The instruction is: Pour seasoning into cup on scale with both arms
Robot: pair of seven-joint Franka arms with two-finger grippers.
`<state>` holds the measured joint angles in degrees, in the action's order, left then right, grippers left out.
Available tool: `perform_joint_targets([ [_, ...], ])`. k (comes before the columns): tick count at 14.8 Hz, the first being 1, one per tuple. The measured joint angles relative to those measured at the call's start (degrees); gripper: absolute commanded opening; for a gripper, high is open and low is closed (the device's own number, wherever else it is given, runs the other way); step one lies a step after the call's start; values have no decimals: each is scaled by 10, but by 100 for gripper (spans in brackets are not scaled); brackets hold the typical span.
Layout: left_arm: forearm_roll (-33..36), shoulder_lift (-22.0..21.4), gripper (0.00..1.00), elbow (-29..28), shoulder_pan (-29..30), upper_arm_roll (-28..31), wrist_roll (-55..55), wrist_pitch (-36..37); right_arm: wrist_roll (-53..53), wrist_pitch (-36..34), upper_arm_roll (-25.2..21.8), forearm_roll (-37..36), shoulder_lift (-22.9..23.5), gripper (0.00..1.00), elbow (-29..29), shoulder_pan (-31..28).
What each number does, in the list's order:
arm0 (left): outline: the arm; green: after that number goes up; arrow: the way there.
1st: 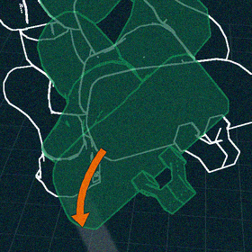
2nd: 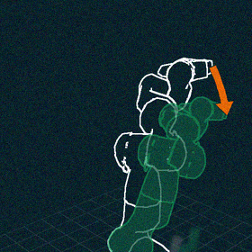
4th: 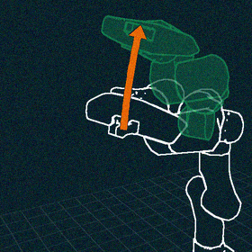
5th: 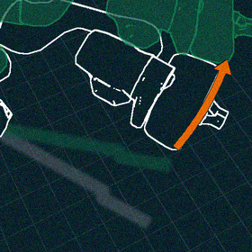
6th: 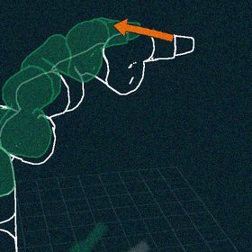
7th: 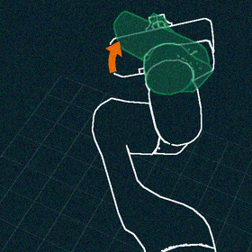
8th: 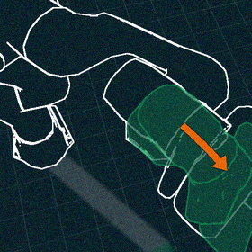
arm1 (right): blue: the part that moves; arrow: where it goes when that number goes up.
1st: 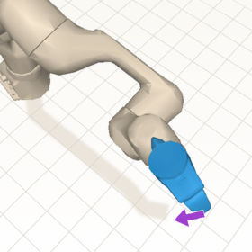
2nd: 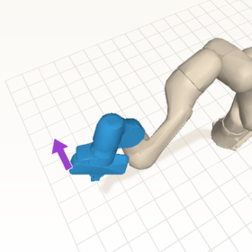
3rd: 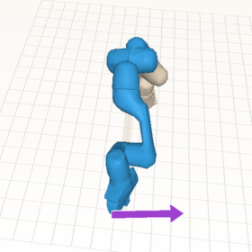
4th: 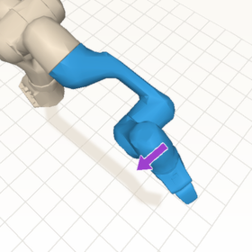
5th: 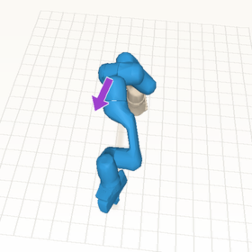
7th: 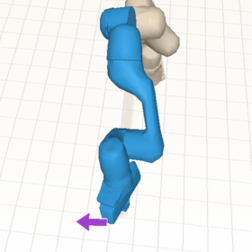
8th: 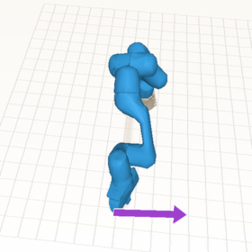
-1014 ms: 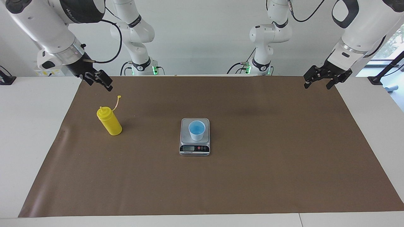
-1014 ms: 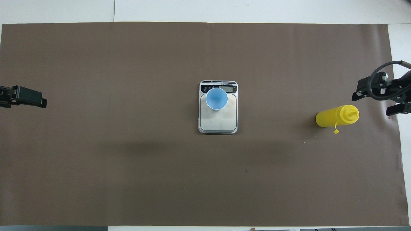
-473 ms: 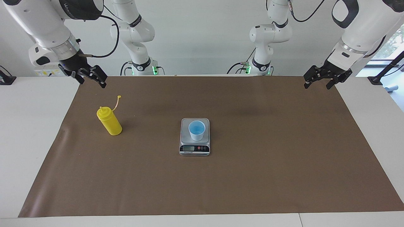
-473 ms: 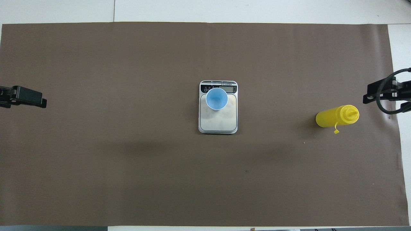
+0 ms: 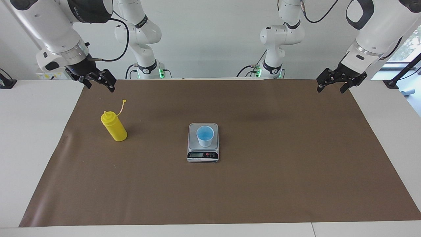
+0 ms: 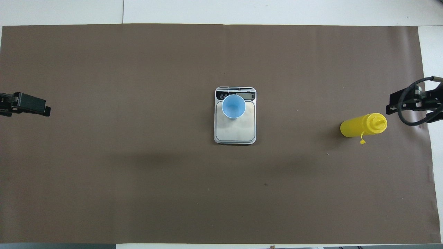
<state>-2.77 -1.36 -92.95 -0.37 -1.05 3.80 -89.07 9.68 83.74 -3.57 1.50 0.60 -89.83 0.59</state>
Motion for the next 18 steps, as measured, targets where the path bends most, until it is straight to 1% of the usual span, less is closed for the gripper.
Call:
perform_joint_targets([
  [3,0,0,100,0,0,0,0,0,-13,8,0,-14,0,100,1,0],
  [7,0,0,100,0,0,0,0,0,-13,8,9,-15,0,100,1,-13],
  [14,0,0,100,0,0,0,0,0,-13,12,10,-15,1,100,-1,-20],
  [18,0,0,100,0,0,0,0,0,-49,24,10,-15,1,100,-12,-45],
])
